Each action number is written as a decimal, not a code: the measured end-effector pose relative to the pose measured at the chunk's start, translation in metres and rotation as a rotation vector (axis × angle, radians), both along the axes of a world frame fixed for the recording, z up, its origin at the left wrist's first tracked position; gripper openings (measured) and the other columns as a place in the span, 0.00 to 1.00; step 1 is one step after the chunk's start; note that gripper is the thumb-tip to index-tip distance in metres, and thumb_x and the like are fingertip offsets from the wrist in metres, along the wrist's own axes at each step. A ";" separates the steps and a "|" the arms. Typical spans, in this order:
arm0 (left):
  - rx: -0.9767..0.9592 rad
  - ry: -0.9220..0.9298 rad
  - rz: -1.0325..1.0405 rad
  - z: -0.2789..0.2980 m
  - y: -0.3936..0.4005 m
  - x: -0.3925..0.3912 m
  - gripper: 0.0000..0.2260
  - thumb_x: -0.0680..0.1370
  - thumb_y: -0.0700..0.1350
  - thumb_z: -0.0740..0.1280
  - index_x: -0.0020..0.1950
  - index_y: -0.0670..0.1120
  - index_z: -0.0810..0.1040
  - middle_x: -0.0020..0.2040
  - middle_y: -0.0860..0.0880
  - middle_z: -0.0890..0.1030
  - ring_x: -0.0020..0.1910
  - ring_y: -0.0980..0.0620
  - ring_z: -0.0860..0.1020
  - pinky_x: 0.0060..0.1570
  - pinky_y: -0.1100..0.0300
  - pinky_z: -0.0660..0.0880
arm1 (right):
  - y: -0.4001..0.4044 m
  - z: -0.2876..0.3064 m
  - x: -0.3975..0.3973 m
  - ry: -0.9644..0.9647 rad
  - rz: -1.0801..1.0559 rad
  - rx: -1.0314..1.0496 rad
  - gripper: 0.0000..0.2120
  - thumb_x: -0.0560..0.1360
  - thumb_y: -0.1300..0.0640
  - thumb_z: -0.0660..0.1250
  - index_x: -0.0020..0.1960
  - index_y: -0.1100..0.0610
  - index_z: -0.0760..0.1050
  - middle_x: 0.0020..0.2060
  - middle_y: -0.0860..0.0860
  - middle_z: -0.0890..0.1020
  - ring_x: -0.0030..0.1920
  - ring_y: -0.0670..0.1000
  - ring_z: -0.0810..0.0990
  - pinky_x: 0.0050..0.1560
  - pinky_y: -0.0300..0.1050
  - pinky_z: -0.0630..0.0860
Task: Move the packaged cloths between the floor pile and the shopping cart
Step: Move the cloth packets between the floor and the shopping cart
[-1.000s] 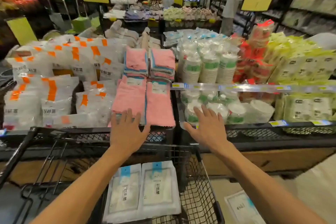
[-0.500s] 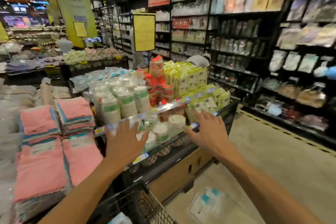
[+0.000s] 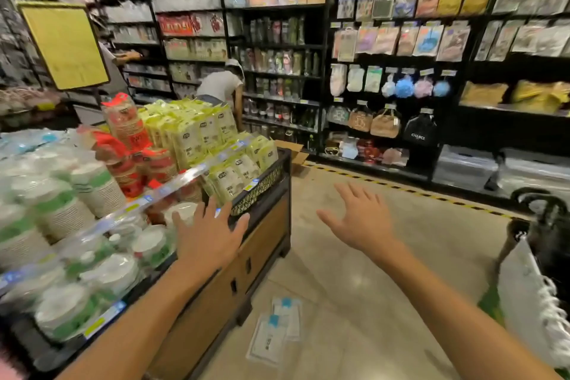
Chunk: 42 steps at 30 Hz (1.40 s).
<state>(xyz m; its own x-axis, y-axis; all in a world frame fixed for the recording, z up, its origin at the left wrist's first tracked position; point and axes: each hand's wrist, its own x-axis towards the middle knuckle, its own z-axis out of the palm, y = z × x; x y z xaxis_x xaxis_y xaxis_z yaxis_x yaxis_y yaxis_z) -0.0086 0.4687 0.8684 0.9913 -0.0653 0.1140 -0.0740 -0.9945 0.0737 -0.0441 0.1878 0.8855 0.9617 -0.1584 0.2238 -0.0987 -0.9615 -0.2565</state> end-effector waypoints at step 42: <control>0.125 0.319 -0.056 -0.339 -0.088 0.306 0.32 0.81 0.63 0.48 0.79 0.46 0.67 0.78 0.42 0.67 0.78 0.43 0.65 0.75 0.40 0.61 | -0.134 -0.321 0.352 0.375 -0.009 -0.086 0.36 0.78 0.33 0.60 0.79 0.53 0.65 0.77 0.55 0.70 0.77 0.60 0.66 0.77 0.63 0.60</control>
<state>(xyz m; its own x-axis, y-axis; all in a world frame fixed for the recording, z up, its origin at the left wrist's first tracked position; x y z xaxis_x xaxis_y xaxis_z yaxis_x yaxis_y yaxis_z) 0.2973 0.3809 0.5298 0.9703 -0.1144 -0.2130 -0.1214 -0.9924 -0.0201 0.3081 0.0536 0.5649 0.9779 -0.1629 -0.1308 -0.1786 -0.9767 -0.1193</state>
